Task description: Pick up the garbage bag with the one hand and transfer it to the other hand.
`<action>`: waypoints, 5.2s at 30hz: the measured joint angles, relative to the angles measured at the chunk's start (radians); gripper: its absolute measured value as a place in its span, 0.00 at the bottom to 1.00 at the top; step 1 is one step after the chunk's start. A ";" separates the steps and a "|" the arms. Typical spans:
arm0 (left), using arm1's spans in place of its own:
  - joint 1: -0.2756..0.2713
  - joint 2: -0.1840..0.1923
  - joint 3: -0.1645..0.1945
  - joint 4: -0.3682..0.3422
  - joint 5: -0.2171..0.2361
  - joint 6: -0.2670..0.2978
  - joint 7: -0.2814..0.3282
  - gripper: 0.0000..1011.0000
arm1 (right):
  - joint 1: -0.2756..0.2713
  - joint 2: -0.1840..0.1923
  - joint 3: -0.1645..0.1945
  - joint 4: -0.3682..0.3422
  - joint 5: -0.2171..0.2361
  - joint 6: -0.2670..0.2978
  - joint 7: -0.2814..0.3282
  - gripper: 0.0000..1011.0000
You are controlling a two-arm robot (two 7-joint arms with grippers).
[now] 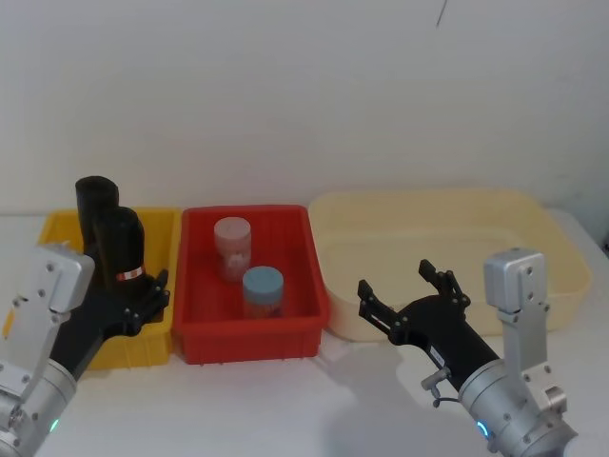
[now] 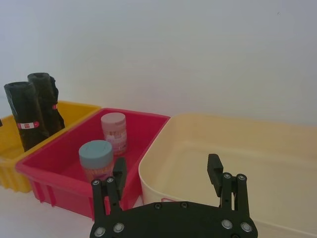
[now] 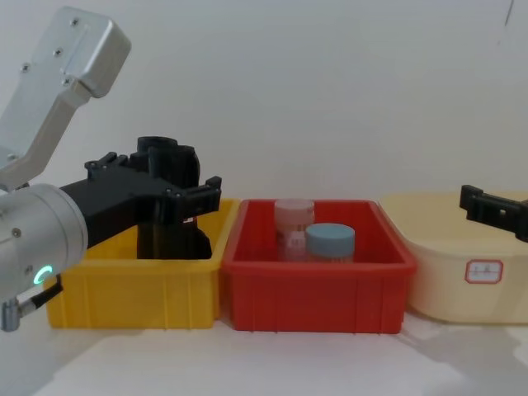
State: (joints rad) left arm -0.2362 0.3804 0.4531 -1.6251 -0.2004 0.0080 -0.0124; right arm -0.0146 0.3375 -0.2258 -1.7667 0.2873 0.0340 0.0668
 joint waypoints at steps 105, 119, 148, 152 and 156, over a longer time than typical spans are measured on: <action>-0.234 -0.152 -0.083 0.316 -0.089 -0.062 -0.246 0.45 | 0.000 0.000 0.000 0.000 0.000 0.000 0.000 0.99; -0.317 -0.143 -0.030 0.237 -0.076 -0.006 -0.362 0.44 | 0.000 0.000 0.000 0.000 0.000 0.000 0.000 0.99; -0.504 -0.307 0.116 0.480 -0.164 -0.007 -0.595 0.44 | 0.000 0.000 0.000 0.000 0.000 0.000 0.000 0.99; -0.513 -0.318 0.124 0.500 -0.174 -0.006 -0.608 0.44 | 0.000 0.000 0.000 0.000 0.000 0.000 0.000 0.99; -0.520 -0.325 0.131 0.514 -0.183 -0.003 -0.618 0.44 | 0.000 0.000 0.000 0.000 0.000 0.000 0.000 0.99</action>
State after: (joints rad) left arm -0.7560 0.0558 0.5843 -1.1110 -0.3832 0.0052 -0.6300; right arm -0.0146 0.3374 -0.2258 -1.7668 0.2874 0.0341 0.0668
